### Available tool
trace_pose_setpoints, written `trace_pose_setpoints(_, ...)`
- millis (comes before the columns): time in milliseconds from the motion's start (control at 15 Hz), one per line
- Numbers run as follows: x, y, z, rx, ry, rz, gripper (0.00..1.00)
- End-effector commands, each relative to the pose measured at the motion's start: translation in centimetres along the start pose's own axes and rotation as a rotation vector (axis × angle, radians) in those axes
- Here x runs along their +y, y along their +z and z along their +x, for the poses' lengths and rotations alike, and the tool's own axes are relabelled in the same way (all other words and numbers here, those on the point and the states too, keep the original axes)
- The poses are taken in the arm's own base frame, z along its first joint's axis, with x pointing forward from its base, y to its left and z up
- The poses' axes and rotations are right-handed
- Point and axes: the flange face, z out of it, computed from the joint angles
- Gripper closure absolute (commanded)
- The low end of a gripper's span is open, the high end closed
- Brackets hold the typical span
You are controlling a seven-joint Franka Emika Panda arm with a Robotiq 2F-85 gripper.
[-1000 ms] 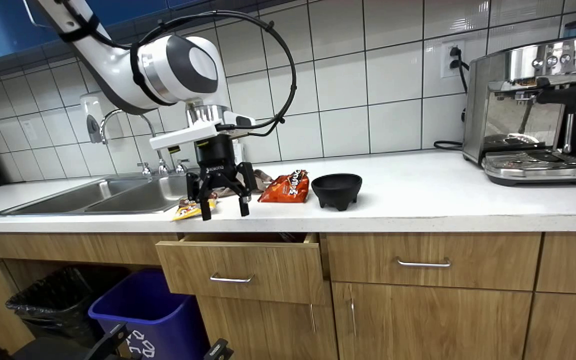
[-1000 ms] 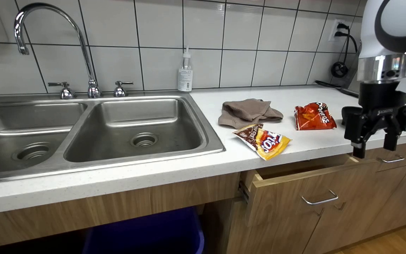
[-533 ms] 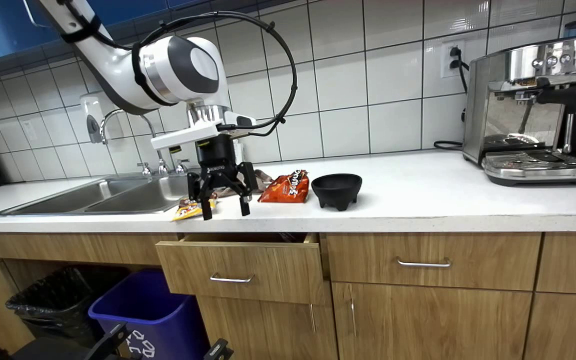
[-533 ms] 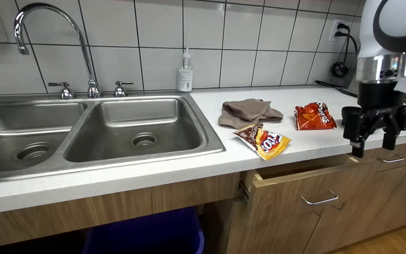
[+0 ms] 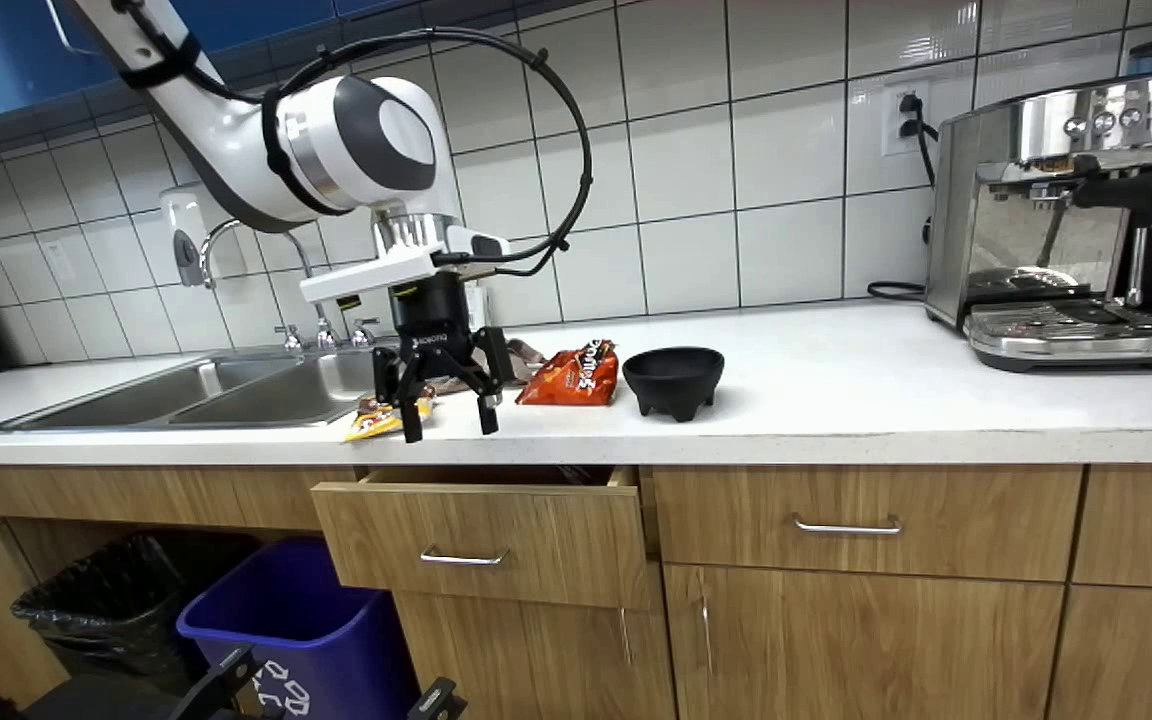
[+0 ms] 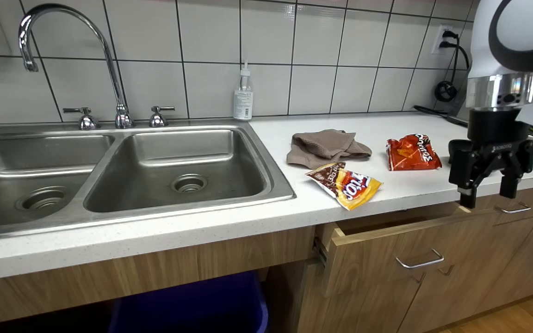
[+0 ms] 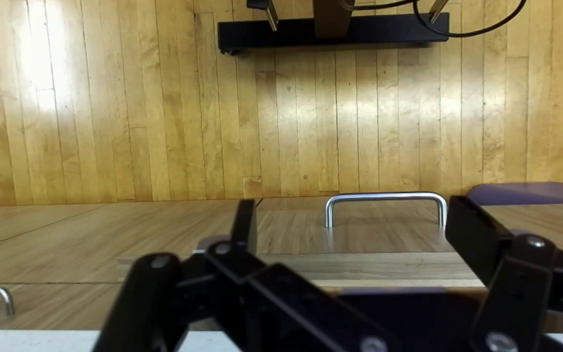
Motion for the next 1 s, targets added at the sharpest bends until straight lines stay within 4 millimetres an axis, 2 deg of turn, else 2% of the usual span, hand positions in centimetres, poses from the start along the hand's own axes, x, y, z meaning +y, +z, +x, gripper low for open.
trace_pose_setpoints(0,-0.9,0.5,0.2,0.043,-0.019,0.014,0.0)
trace_pose_setpoints(933,-2.5,4.2,2.1,0.212,-0.049,0.01,0.0)
